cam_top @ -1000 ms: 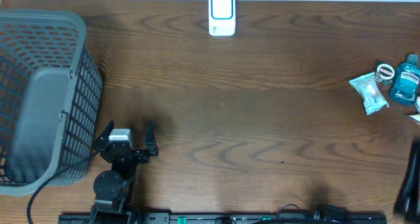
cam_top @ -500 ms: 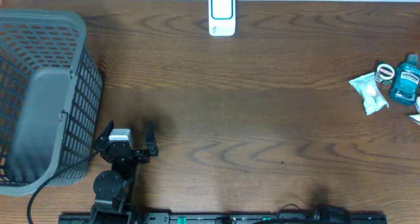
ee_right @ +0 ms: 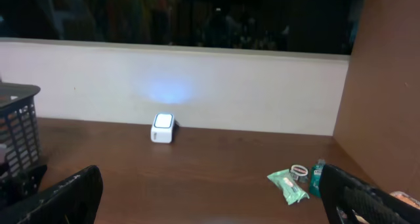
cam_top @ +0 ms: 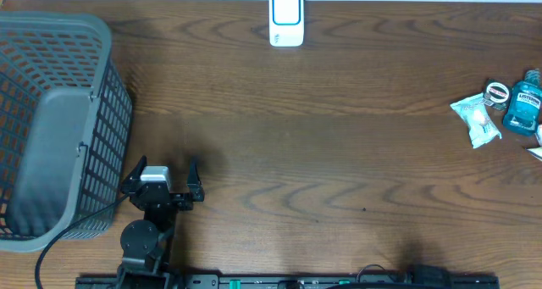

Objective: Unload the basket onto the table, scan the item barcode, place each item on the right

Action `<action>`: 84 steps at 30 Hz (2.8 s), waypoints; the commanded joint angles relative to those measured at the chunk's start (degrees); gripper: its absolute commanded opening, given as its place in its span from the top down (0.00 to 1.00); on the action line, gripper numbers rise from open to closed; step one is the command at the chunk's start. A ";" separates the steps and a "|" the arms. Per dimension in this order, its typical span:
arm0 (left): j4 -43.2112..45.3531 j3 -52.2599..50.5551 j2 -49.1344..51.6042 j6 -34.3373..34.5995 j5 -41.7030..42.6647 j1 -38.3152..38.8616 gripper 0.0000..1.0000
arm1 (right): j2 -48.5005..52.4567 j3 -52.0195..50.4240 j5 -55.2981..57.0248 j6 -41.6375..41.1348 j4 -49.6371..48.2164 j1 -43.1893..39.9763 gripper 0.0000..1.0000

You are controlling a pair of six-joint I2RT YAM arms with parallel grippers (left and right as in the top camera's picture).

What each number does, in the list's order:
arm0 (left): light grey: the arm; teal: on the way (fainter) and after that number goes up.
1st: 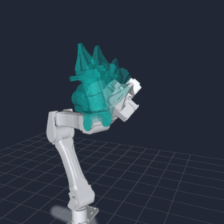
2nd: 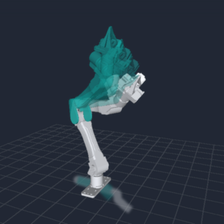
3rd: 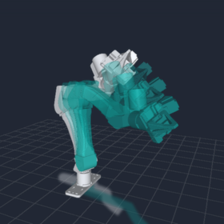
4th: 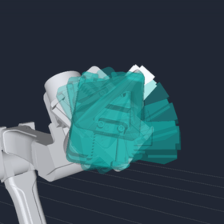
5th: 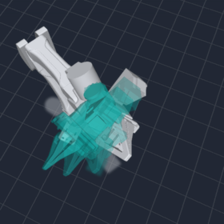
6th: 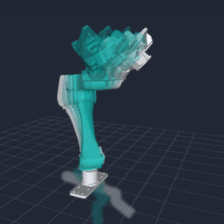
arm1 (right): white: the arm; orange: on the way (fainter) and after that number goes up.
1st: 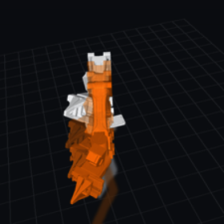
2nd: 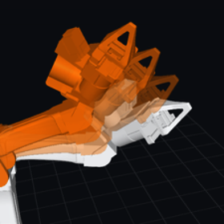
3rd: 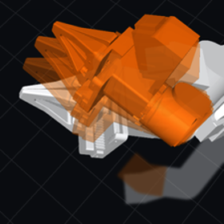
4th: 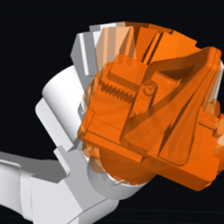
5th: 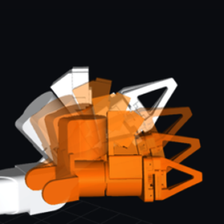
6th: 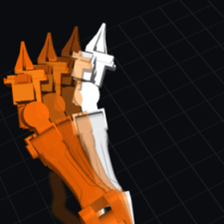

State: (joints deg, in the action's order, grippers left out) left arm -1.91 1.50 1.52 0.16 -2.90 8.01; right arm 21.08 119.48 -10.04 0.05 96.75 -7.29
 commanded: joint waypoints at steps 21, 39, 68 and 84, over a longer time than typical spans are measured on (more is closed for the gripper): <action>-1.92 -1.25 -0.11 -0.15 -0.50 -0.22 0.02 | -15.67 -40.54 1.11 0.42 -25.88 4.22 0.01; -1.92 -1.25 -0.11 -0.15 -0.52 -0.22 0.02 | -20.72 -82.68 0.48 -0.85 -69.16 5.49 0.01; -1.92 -1.25 -0.11 -0.15 -0.50 -0.22 0.02 | -20.79 -119.16 0.70 -0.63 -105.77 5.53 0.01; -1.92 -1.25 -0.11 -0.15 -0.52 -0.22 0.02 | -20.79 -119.16 0.66 -0.68 -93.31 5.53 0.01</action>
State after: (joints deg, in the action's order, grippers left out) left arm -1.89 1.50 1.52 0.16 -2.87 8.01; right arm 0.67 0.38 -9.37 -0.62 3.25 -2.33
